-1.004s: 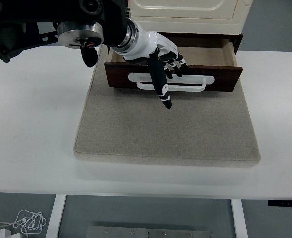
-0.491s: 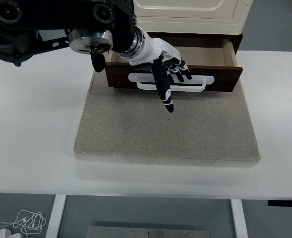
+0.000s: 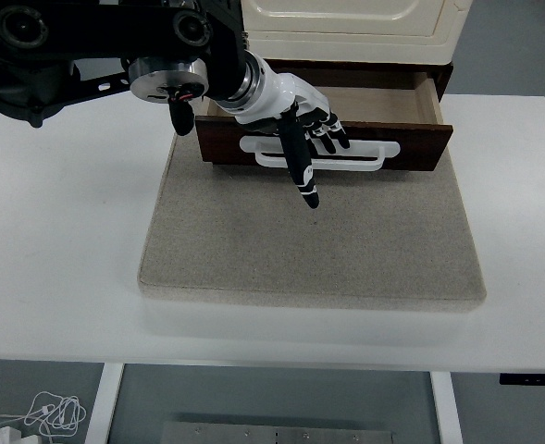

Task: Close the drawer under the combination cabinet

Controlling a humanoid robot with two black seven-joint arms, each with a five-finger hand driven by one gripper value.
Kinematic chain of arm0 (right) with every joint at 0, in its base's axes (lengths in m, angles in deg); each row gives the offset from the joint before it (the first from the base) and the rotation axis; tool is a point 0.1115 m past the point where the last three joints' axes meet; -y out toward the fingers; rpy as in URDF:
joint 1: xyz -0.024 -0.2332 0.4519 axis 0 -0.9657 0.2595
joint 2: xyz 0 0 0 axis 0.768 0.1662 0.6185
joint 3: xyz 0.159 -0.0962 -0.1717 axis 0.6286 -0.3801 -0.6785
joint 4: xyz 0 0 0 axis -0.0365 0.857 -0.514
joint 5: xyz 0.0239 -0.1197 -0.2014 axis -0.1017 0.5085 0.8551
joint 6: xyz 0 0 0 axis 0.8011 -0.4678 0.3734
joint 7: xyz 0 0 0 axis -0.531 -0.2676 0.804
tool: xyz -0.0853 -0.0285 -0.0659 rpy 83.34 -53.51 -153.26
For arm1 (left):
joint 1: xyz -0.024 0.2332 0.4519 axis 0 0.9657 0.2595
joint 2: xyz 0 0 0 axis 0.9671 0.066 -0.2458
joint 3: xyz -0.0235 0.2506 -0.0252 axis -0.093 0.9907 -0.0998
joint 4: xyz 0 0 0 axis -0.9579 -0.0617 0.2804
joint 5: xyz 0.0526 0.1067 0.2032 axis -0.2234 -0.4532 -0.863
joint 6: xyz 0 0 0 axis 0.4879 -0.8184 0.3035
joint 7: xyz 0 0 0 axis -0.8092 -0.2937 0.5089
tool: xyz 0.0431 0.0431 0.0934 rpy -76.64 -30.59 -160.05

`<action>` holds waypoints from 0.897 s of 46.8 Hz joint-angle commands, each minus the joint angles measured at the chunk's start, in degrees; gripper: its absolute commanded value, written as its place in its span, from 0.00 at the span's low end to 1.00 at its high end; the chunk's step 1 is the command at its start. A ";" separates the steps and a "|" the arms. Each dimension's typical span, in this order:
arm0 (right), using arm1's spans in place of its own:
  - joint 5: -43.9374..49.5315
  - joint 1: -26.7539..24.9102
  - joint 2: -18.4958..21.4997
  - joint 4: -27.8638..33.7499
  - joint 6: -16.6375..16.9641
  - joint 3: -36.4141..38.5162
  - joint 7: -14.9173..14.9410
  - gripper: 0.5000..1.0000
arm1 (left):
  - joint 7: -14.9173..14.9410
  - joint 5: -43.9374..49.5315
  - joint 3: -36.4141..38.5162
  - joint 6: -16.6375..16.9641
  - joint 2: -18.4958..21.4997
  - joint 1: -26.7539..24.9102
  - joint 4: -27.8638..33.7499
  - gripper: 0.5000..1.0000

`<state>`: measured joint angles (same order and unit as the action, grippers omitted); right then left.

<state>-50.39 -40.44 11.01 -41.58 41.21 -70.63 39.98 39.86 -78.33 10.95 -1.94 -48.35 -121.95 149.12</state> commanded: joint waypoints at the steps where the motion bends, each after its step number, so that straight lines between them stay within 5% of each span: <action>1: 0.00 0.00 0.00 0.00 0.00 0.01 0.05 0.86 | -0.06 -0.03 0.08 -0.09 -0.52 0.24 -0.63 1.00; 42: 0.00 0.00 0.00 0.00 0.00 0.01 -0.04 0.86 | -0.14 -0.20 1.14 -0.27 -3.25 1.21 -4.50 1.00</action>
<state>-50.39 -40.43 11.01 -41.58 41.21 -70.63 40.00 39.72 -78.51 12.07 -2.21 -51.59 -120.70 144.72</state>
